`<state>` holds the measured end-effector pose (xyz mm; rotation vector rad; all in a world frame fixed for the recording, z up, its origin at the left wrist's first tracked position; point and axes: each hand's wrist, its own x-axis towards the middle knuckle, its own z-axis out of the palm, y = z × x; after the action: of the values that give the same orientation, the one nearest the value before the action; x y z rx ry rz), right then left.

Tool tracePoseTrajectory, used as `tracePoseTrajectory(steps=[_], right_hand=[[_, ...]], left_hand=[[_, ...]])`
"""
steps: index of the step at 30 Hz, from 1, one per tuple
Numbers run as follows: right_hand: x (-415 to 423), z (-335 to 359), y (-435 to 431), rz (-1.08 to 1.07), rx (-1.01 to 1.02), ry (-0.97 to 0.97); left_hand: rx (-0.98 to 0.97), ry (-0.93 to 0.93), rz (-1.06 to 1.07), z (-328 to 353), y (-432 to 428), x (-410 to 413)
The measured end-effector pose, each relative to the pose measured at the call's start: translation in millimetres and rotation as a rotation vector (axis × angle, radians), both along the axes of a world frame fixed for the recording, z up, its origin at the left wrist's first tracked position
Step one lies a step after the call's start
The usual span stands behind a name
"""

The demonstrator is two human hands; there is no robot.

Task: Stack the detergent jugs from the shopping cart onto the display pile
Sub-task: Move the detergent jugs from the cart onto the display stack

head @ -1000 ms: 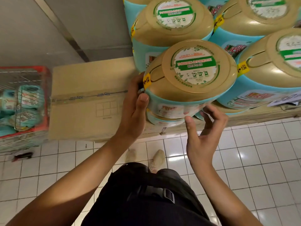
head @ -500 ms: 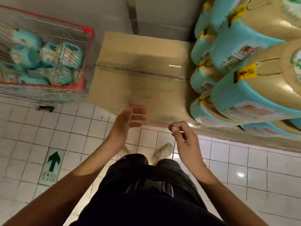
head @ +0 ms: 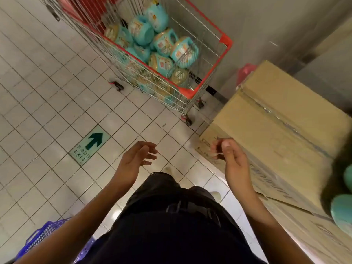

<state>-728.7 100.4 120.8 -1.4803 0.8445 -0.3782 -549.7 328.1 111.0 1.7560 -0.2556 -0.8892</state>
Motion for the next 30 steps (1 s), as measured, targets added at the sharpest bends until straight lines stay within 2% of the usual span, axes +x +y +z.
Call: tracePoseTrajectory(steps=[6, 15, 21, 30], right_hand=[[80.4, -4.3, 27.3, 0.089, 0.029, 0.028], [174.6, -15.5, 8.2, 0.190, 0.013, 0.139], [287.5, -36.8, -21.1, 0.282, 0.091, 0.144], [468.2, -18.6, -67.3, 0.456, 0.102, 0.073]], left_hand=[[-0.006, -0.003, 0.106, 0.1, 35.1, 71.7], [-0.109, -0.064, 0.225, 21.6, 10.7, 181.4], [-0.053, -0.055, 0.320, 16.0, -0.5, 246.5], [0.027, -0.047, 0.372, 7.4, -17.8, 346.6]])
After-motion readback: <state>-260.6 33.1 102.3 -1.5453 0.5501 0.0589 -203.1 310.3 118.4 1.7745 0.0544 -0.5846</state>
